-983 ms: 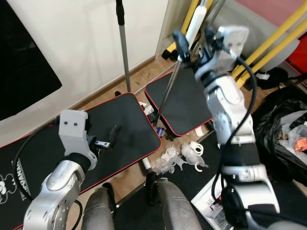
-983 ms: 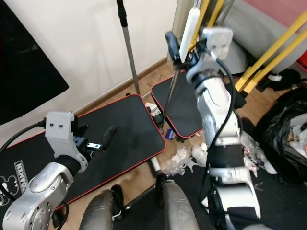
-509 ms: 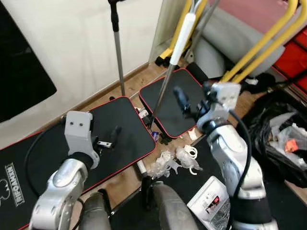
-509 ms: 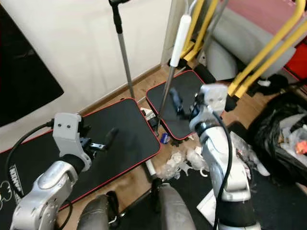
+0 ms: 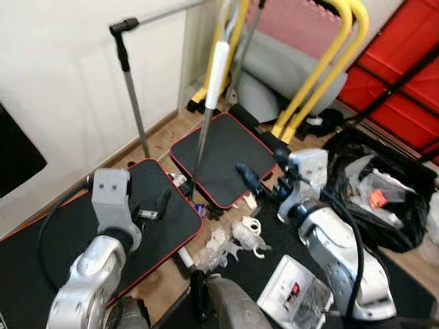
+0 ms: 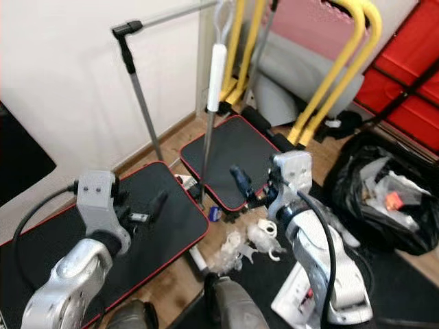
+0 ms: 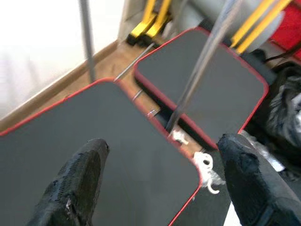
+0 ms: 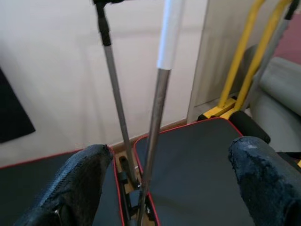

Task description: Sweep floor

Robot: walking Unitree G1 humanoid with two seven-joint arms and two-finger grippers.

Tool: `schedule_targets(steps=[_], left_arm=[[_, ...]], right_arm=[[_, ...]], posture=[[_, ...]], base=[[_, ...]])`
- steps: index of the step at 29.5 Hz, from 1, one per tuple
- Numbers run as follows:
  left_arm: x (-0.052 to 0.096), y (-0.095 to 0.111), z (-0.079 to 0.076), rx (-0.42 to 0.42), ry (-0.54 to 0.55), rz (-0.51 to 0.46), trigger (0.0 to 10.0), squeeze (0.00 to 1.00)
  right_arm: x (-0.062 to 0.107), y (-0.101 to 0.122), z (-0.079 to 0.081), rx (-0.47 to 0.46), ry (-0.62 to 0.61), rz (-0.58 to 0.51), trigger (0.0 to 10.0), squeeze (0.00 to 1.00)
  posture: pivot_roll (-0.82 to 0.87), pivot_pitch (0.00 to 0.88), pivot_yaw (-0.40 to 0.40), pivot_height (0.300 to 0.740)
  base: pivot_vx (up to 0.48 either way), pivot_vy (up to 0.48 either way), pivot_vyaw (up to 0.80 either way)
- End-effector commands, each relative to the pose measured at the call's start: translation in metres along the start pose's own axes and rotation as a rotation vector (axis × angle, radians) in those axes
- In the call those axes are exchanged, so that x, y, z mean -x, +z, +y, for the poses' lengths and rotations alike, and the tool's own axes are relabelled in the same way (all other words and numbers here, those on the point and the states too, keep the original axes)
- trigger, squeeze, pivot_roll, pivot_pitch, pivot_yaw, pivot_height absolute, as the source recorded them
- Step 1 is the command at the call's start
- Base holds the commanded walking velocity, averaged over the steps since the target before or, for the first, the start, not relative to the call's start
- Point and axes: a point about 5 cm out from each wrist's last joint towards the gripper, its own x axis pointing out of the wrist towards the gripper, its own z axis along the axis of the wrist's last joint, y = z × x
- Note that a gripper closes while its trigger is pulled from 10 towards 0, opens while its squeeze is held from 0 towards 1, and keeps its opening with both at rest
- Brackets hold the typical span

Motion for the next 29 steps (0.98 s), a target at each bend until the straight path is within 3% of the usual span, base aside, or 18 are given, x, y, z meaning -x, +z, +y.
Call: schedule_targets(steps=[1, 9, 20, 29], left_arm=[[0.003, -0.007, -0.004, 0.018, 0.011, 0.029, 10.0, 0.0], [0.007, -0.014, -0.002, 0.019, 0.033, 0.048, 10.0, 0.0], [0.005, -0.014, -0.002, 0.008, 0.039, 0.043, 10.0, 0.0], [0.004, -0.014, -0.003, -0.005, 0.039, 0.037, 10.0, 0.0]], right_arm=[[0.008, -0.009, -0.004, 0.013, -0.015, 0.048, 10.0, 0.0], [0.019, -0.016, -0.012, 0.034, -0.057, 0.075, 10.0, 0.0], [0.02, -0.018, -0.011, 0.019, -0.044, 0.08, 10.0, 0.0], [0.019, -0.02, -0.014, 0.029, -0.067, 0.088, 10.0, 0.0]], posture=[[-0.08, 0.139, -0.194, 0.74], [-0.08, 0.137, -0.192, 0.74], [-0.08, 0.139, -0.188, 0.74], [-0.08, 0.138, -0.187, 0.74]], base=[[0.0, 0.0, 0.0], [0.0, 0.0, -0.3], [0.0, 0.0, -0.53], [-0.054, 0.0, -0.18]])
